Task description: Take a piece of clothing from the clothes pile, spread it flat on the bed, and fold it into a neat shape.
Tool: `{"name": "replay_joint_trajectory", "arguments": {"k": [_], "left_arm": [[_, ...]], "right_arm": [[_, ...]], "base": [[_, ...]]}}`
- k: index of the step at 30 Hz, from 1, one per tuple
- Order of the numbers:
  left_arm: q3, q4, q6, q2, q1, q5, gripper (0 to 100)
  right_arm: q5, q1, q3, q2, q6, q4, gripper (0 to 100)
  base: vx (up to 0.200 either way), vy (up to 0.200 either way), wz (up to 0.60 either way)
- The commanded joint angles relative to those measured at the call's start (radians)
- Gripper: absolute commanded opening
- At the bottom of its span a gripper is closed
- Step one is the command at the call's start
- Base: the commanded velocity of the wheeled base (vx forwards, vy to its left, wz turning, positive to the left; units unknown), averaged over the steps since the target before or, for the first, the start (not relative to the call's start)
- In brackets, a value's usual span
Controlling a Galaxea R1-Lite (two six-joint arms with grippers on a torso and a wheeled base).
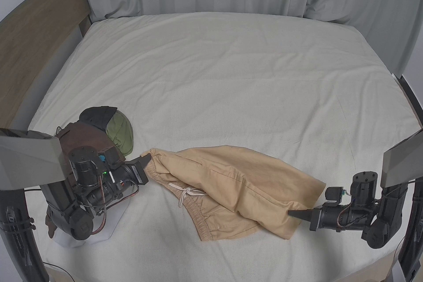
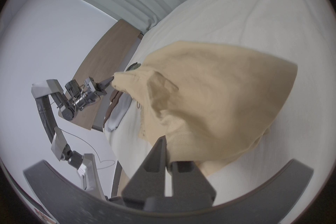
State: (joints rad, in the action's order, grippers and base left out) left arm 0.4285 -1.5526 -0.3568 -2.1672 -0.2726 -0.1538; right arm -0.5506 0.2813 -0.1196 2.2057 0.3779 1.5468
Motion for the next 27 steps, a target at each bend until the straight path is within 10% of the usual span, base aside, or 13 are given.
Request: {"name": "replay_joint_trajectory", "arguments": {"k": [1, 10, 22, 23, 27], "left_arm": [[0.003, -0.003, -0.001, -0.009, 0.007, -0.001, 0], [0.022, -0.003, -0.004, -0.013, 0.007, -0.001, 0], [0.021, -0.004, -0.004, -0.008, 0.004, -0.001, 0], [0.021, -0.004, -0.004, -0.008, 0.004, -0.003, 0], [0.021, -0.004, -0.004, -0.008, 0.004, -0.003, 0]], "right_arm": [[0.000, -0.031, -0.040, -0.087, 0.042, 0.001, 0], [0.000, -0.068, -0.117, -0.205, 0.199, 0.001, 0], [0.001, -0.048, -0.114, -0.155, 0.207, -0.001, 0], [0.001, -0.045, -0.112, -0.155, 0.207, -0.001, 100], [0.001, -0.030, -0.115, -0.152, 0.207, -0.001, 100]], "base": [[0.000, 0.000, 0.00], [0.000, 0.000, 0.00], [0.000, 0.000, 0.00], [0.000, 0.000, 0.00], [0.000, 0.000, 0.00]]}}
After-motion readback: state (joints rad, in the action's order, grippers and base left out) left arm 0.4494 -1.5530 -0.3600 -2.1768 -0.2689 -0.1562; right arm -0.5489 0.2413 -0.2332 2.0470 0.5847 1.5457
